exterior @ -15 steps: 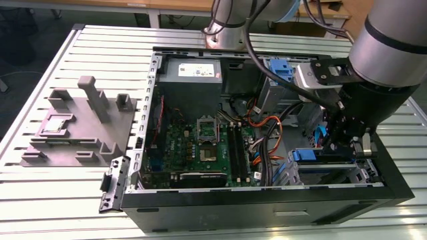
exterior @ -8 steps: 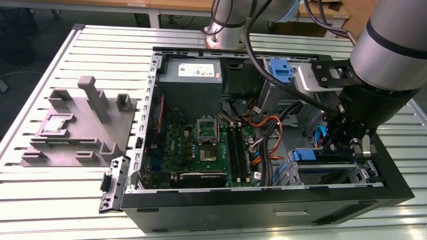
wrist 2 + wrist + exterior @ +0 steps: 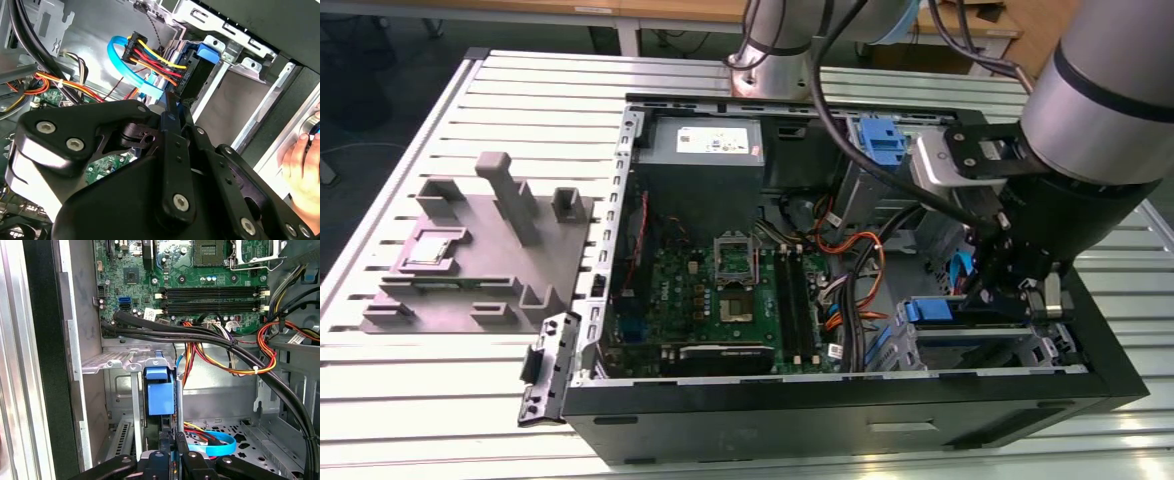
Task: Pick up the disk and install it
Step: 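Insert the second disk wire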
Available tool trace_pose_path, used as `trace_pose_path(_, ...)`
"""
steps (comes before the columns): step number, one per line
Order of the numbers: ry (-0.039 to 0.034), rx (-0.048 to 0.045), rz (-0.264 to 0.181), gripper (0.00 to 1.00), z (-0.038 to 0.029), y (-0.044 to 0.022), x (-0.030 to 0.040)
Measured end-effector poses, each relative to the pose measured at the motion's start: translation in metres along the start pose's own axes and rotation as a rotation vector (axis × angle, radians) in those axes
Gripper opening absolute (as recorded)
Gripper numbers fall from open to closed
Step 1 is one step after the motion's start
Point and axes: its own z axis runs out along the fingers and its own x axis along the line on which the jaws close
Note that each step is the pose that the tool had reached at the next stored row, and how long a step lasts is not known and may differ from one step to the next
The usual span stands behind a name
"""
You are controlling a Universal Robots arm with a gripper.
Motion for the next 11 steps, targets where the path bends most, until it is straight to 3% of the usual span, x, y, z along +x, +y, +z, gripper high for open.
trace_pose_path(11, 0.0, -0.0014, 0.0, 0.16, 0.0029, 0.0, 0.0007)
